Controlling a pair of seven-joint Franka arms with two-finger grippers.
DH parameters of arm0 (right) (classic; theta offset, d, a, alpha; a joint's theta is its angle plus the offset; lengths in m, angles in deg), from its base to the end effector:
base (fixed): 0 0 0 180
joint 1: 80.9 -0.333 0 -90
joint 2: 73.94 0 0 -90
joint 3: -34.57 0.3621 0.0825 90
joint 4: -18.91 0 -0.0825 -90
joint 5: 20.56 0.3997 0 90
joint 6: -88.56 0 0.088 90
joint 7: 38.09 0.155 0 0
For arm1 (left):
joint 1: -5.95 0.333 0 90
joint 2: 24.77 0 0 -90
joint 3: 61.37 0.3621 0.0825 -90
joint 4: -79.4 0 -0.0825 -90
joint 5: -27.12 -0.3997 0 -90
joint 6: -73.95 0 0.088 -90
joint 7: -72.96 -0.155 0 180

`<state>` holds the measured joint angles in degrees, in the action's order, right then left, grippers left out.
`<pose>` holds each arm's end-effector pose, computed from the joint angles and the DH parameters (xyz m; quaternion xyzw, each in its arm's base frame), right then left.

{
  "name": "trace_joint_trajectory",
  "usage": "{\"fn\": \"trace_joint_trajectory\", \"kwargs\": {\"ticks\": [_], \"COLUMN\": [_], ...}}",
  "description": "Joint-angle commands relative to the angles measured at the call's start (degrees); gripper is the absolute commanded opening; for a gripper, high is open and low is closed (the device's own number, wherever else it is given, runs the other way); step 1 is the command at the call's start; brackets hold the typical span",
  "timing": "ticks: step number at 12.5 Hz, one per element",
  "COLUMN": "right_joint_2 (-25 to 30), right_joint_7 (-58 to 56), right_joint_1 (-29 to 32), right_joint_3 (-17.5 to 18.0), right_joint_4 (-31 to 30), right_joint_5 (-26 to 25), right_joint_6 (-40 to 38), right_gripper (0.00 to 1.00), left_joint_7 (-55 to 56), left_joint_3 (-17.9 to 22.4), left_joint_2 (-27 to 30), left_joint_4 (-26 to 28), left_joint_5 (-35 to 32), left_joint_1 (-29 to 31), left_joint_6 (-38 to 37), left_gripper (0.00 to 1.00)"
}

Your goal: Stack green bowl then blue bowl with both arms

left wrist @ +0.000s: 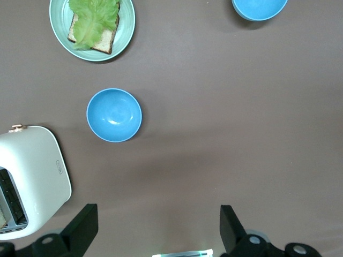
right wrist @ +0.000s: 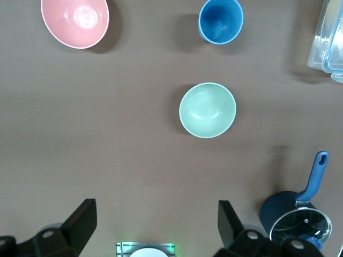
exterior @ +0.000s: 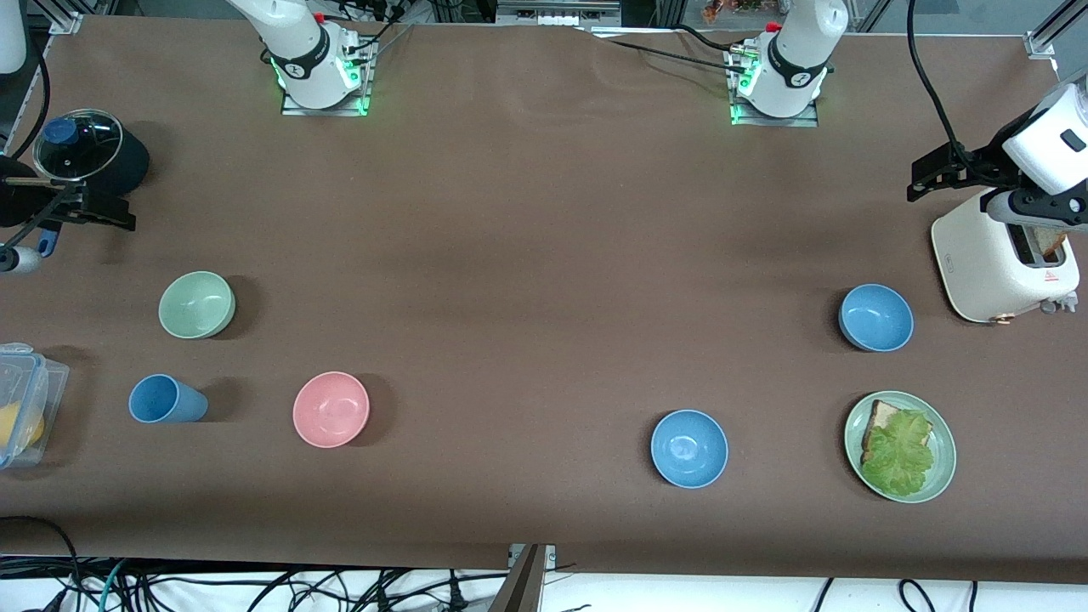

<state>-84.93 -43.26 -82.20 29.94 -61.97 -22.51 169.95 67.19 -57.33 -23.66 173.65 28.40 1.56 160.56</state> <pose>0.6093 -0.0365 0.5743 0.9954 0.0150 -0.0926 0.0179 0.5489 -0.0066 0.5931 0.9969 -0.0534 -0.0564 0.0145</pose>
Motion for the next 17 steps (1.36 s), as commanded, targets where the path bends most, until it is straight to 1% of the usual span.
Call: {"fn": "trace_joint_trajectory", "kwargs": {"ticks": [1, 13, 17], "right_joint_2": [-0.2, -0.2, -0.5], "right_joint_7": [-0.8, -0.9, -0.9], "right_joint_1": [0.1, 0.2, 0.8], "right_joint_3": [0.3, 0.3, -0.5], "right_joint_4": [0.5, 0.5, 0.5], "right_joint_5": [-0.8, -0.9, -0.2], "right_joint_6": [0.0, 0.0, 0.3], "right_gripper": [1.00, 1.00, 1.00], "left_joint_7": [0.5, 0.5, 0.5], "left_joint_3": [-0.4, -0.4, -0.4], "left_joint_2": [-0.4, -0.4, -0.5], "left_joint_4": [-1.4, -1.4, -1.4], "left_joint_5": [0.7, 0.5, 0.5], "left_joint_1": [0.4, 0.4, 0.4], "left_joint_6": [-1.2, -1.2, -1.2], "left_gripper": [1.00, 1.00, 1.00]}}
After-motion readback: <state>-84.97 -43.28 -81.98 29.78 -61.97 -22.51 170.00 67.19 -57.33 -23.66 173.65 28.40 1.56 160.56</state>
